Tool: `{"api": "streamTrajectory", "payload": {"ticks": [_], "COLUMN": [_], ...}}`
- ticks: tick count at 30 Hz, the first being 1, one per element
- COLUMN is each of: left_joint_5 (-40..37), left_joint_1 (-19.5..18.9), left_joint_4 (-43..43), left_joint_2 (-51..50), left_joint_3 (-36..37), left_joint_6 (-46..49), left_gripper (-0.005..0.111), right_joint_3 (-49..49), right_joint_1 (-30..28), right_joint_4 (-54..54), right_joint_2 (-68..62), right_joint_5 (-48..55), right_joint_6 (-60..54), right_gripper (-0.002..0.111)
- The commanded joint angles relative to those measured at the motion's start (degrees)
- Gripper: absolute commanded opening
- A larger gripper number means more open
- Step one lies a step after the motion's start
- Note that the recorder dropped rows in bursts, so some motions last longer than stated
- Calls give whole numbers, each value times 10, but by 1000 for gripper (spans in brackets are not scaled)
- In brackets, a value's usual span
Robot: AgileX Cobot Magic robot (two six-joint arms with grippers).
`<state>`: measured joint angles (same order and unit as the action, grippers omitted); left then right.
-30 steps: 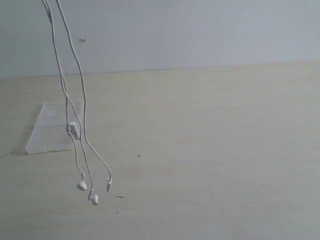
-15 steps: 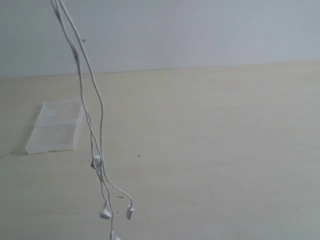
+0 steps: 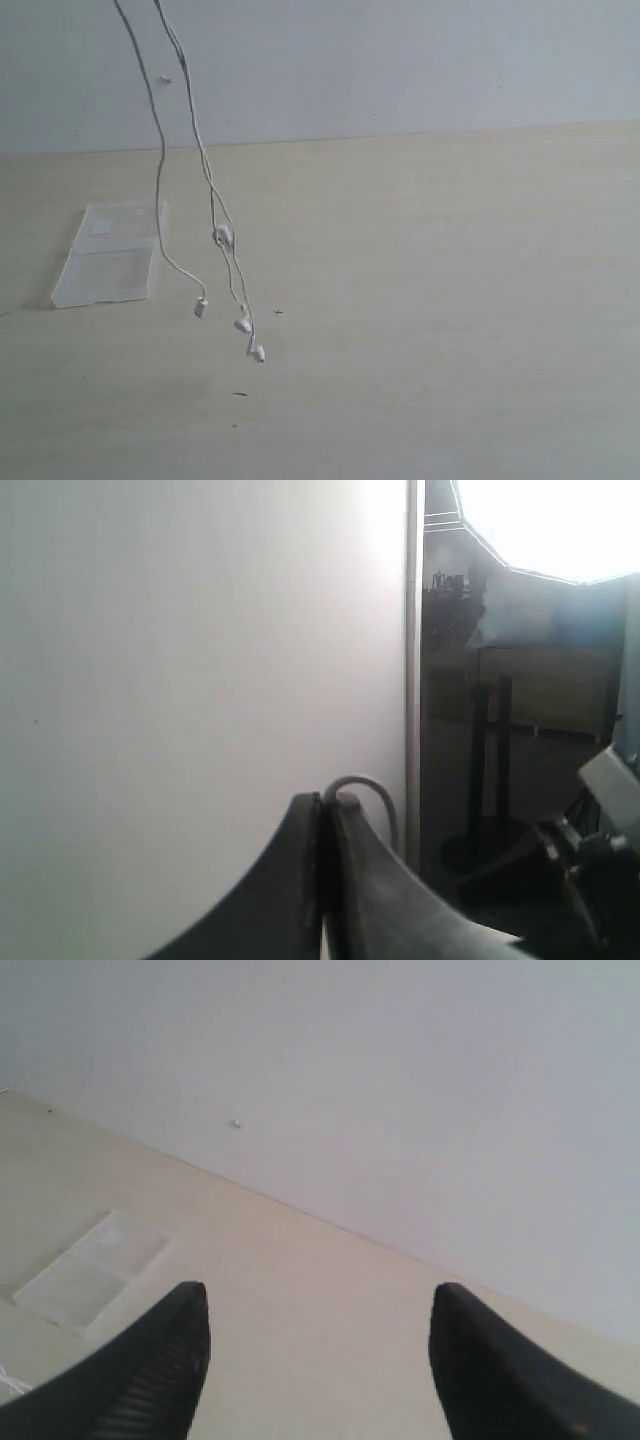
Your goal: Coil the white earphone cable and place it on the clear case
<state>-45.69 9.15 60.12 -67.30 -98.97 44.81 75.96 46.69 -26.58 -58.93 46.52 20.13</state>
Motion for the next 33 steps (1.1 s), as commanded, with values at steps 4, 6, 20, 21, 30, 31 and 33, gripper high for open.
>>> {"api": "streamTrajectory", "payload": {"ticks": [4, 6, 20, 21, 30, 31, 33], "left_joint_5": [7, 6, -38, -38, -38, -38, -38], "left_joint_1": [-1, -1, -1, -1, -1, -1, -1], "left_joint_4": [14, 14, -14, -18, -29, -29, -31], "left_joint_2": [17, 17, 6, 5, -9, -11, -14], "left_joint_3": [-13, -30, -65, -65, -65, -65, -65], "left_joint_6": [6, 4, -12, -12, -4, -1, 0], "left_gripper": [0, 0, 0, 0, 0, 0, 0], "right_joint_3": [-214, -244, -282, -282, -282, -282, -282], "right_joint_1": [-5, -5, 0, 0, 35, 45, 57], "right_joint_4": [7, 7, 7, 7, -59, -67, -69], "right_joint_2": [9, 2, -78, -78, -66, -66, -66], "right_joint_5": [-284, -363, -577, -576, -573, -574, -577], "right_joint_6": [86, 105, 111, 112, 188, 188, 184], "right_gripper": [61, 61, 61, 61, 61, 61, 61]}}
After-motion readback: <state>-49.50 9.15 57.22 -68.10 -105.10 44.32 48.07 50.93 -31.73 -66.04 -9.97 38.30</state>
